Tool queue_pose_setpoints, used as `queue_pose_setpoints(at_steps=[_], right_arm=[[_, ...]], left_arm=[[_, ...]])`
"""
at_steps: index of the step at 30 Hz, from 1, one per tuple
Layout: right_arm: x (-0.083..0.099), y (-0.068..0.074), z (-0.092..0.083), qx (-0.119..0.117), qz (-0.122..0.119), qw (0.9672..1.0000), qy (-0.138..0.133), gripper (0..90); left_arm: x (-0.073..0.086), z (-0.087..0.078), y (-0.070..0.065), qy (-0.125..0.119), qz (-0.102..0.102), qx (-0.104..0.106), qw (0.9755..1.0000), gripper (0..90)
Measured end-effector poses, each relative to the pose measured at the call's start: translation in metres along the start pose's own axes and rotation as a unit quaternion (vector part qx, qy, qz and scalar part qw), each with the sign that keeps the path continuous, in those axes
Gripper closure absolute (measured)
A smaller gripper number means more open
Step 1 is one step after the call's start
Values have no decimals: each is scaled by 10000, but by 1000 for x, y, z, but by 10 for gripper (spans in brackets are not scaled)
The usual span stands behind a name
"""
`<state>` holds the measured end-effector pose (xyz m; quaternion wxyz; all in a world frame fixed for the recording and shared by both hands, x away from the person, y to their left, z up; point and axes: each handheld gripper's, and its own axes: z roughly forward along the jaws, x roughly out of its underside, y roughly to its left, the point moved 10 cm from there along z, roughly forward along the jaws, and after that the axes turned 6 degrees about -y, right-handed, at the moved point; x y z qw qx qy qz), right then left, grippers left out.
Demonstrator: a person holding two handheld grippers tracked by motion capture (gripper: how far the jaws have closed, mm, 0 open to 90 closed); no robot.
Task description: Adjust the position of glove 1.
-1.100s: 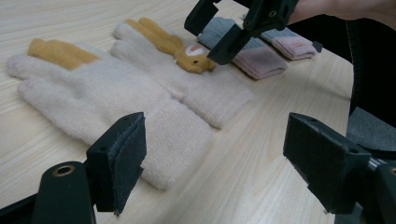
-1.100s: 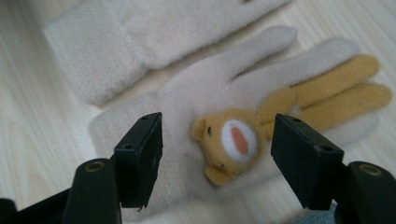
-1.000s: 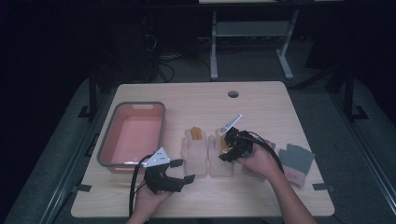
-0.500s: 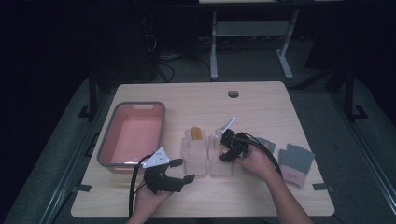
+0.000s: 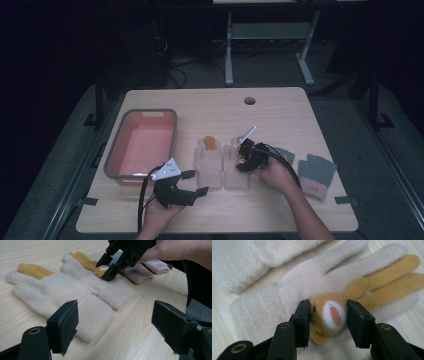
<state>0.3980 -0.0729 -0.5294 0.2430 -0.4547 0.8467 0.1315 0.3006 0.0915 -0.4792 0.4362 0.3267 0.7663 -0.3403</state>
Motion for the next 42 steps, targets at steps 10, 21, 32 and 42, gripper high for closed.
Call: queue_pose_setpoints(at_steps=[10, 21, 32, 42], right_arm=[[-2, -2, -13, -70, 192, 9996, -202, 571], [-7, -2, -29, 38, 183, 9994, -288, 578], [-25, 1, -53, 166, 9, 9990, -414, 582], [-55, 9, -68, 230, -237, 9977, -590, 584]], left_arm=[[0, 0, 0, -4, -22, -20, 10000, 216], [-1, 0, 0, -64, -64, -17, 10000, 216], [-2, -2, -1, -55, -52, -13, 10000, 216], [-3, -4, -3, -90, -15, -2, 10000, 216]])
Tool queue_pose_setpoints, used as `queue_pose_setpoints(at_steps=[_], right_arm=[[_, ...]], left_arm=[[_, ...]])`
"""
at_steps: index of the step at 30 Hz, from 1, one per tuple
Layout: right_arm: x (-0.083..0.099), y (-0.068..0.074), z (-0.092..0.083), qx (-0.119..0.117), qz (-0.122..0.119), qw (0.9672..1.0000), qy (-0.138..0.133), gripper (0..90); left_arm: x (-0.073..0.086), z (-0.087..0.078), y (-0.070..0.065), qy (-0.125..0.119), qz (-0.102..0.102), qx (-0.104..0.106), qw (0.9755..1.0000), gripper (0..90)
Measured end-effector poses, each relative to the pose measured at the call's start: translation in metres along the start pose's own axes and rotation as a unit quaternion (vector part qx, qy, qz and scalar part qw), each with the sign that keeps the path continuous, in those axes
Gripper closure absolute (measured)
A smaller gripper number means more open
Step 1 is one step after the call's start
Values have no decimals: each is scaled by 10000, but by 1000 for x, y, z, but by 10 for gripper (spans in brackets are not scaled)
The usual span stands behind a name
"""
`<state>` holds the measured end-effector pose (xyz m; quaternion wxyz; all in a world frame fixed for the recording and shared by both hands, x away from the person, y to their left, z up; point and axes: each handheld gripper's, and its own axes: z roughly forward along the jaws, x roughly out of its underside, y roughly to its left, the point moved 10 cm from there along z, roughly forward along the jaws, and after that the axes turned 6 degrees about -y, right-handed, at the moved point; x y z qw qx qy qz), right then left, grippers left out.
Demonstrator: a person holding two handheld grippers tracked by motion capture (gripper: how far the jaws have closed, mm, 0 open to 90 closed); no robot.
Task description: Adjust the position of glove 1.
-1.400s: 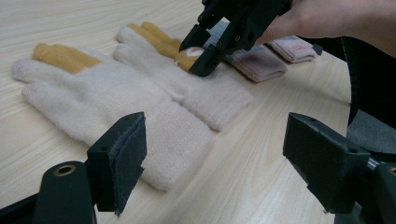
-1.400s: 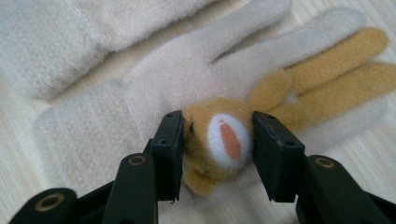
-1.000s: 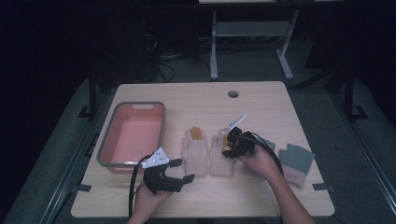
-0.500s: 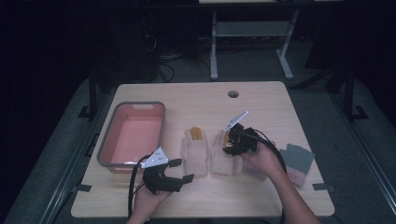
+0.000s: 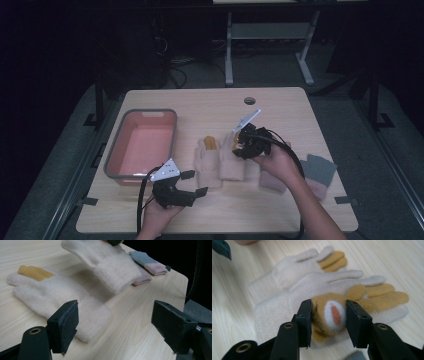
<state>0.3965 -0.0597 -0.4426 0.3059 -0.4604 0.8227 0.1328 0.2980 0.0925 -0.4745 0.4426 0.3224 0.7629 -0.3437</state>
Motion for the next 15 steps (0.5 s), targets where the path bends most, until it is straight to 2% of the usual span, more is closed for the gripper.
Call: queue_pose_setpoints(at_steps=[10, 15], right_arm=[[-25, 14, 13, -136, -196, 9997, -109, 584], [-36, 25, 30, -299, -313, 9990, -136, 583]], left_arm=[[-1, -3, 0, -53, -27, -10, 10000, 216], [-2, -2, -2, -129, -110, 1, 9999, 216]])
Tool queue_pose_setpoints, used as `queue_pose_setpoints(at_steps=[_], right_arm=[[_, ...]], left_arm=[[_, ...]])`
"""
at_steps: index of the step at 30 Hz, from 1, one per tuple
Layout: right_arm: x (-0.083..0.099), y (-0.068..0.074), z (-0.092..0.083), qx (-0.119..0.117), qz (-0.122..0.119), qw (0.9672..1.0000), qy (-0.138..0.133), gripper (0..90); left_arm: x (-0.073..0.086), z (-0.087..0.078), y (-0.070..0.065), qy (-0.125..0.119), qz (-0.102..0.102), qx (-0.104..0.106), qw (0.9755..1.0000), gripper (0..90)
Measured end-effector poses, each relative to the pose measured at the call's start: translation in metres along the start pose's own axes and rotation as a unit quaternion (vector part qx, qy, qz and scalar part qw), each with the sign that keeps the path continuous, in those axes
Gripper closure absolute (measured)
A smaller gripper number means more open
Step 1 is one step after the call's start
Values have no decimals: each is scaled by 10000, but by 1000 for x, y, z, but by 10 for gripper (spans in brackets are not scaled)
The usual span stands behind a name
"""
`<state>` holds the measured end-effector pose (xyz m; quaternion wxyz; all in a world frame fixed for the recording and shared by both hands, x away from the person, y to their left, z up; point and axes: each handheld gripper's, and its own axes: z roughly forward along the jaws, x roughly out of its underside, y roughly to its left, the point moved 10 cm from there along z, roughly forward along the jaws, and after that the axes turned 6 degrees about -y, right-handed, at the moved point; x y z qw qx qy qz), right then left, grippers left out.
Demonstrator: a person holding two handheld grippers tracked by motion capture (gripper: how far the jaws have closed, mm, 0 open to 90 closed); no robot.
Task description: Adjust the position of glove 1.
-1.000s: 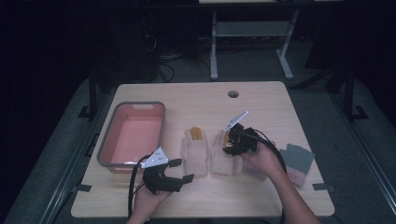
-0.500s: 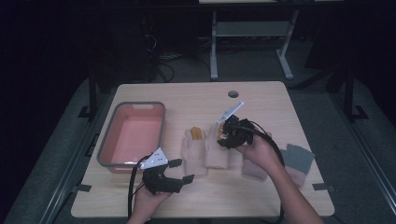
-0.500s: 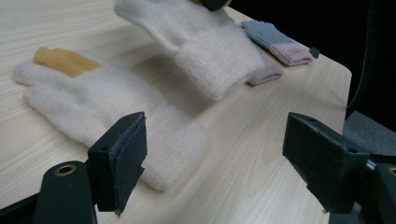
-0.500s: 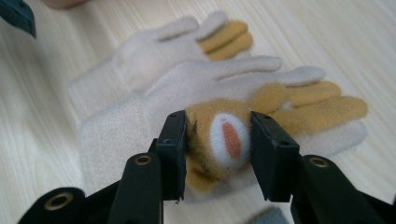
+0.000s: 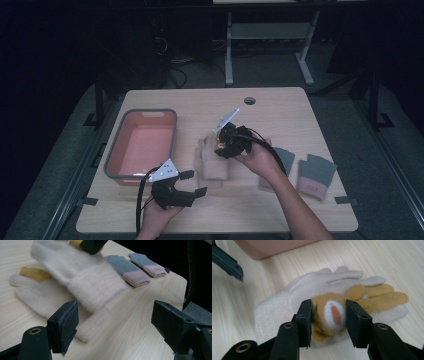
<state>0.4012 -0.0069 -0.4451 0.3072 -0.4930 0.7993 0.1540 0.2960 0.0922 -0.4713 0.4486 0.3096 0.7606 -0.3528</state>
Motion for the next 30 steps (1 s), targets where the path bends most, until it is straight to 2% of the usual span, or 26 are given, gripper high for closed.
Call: queue_pose_setpoints(at_steps=[5, 10, 15, 19, 25, 29, 30], right_arm=[[-5, 4, 9, -90, -118, 9999, 4, 583], [-9, 7, 17, -175, -176, 9997, -12, 583], [-8, 11, 25, -336, -284, 9990, 42, 581], [-6, 10, 30, -368, -295, 9988, 86, 578], [3, 10, 40, -502, -224, 9984, 120, 567], [14, 9, 50, -587, -87, 9981, 161, 557], [16, 10, 51, -597, -60, 9980, 182, 551]], left_arm=[[1, -1, 1, 77, 40, -9, 10000, 216], [1, -1, 1, 53, 24, -24, 10000, 215], [3, 0, 1, 108, 30, -24, 9999, 216], [3, 0, 2, 99, 6, -44, 9999, 216], [3, 0, 3, 115, -17, -58, 9999, 215], [4, 1, 5, 146, 60, -68, 9999, 216], [5, 3, 4, 156, 15, -67, 9999, 216]])
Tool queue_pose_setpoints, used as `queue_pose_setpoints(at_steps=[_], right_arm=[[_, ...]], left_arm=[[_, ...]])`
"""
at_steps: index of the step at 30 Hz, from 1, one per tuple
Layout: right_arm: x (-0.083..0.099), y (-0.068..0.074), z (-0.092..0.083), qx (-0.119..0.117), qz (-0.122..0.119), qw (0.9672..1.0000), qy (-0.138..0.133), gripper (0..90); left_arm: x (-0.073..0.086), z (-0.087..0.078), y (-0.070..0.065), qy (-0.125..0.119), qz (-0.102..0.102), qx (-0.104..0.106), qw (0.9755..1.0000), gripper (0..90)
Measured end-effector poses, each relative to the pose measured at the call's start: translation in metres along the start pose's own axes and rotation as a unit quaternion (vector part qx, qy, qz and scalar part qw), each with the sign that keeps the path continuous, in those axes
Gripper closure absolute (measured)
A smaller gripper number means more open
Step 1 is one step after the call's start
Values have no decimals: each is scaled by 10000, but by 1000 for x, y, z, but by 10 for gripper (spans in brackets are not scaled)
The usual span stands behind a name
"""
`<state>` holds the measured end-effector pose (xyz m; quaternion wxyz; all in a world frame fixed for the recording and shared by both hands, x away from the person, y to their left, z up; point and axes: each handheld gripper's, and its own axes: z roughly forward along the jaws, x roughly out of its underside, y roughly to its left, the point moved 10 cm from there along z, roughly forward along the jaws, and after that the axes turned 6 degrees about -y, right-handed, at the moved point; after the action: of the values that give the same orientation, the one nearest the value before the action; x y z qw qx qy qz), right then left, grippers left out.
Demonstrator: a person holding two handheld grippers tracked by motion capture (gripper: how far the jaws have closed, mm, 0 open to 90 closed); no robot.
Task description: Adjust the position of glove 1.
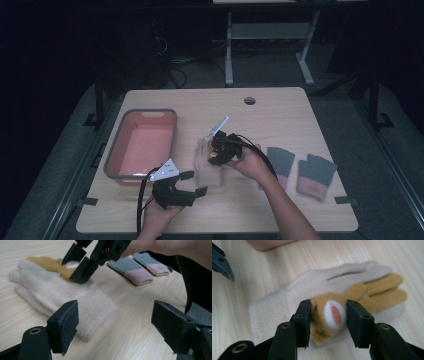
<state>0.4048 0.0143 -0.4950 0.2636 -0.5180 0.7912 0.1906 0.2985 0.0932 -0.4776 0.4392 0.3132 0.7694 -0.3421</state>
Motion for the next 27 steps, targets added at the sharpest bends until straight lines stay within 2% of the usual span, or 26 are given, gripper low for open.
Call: queue_pose_setpoints(at_steps=[4, 9, 10, 12, 14, 15, 16, 17, 18, 21, 22, 23, 24, 25, 27], right_arm=[[8, 0, 7, -10, 56, 9999, 120, 520], [10, 1, 7, -72, 262, 9996, -49, 482], [10, 0, 6, -71, 369, 9992, -130, 432], [11, 0, 5, -106, 429, 9989, -168, 419], [11, -1, -2, -102, 680, 9969, -374, 363], [11, -1, -2, -102, 680, 9969, -374, 363], [11, 1, -7, -199, 940, 9939, -537, 348], [11, 1, -7, -199, 940, 9939, -537, 348], [13, 1, -12, -229, 1186, 9906, -642, 324], [17, 0, -15, -186, 1282, 9894, -652, 313], [22, 0, -19, -129, 1467, 9866, -704, 311], [22, 0, -19, -129, 1467, 9866, -704, 311], [24, -1, -22, -121, 1657, 9832, -758, 307], [24, -1, -22, -121, 1657, 9832, -758, 307], [27, -2, -24, -125, 1919, 9778, -837, 289]], left_arm=[[1, 1, -1, 11, -35, 20, 10000, 216], [2, 1, -1, 15, -95, 6, 10000, 216], [2, 1, 0, 40, -89, 0, 10000, 216], [2, 2, 1, 47, -73, -17, 10000, 216], [2, 3, 2, 51, -120, -25, 9999, 217], [2, 4, 2, 49, -148, -35, 9999, 217], [1, 5, 3, 20, -225, -52, 9997, 216], [1, 6, 4, 22, -240, -77, 9997, 216], [2, 8, 4, 44, -268, -111, 9996, 216], [3, 13, 5, 106, -391, -167, 9990, 216], [2, 15, 5, 117, -430, -195, 9988, 216], [2, 16, 4, 129, -491, -196, 9985, 216], [1, 18, 5, 136, -526, -262, 9982, 217], [1, 19, 6, 161, -587, -329, 9976, 217], [-1, 20, 9, 173, -722, -372, 9965, 218]])
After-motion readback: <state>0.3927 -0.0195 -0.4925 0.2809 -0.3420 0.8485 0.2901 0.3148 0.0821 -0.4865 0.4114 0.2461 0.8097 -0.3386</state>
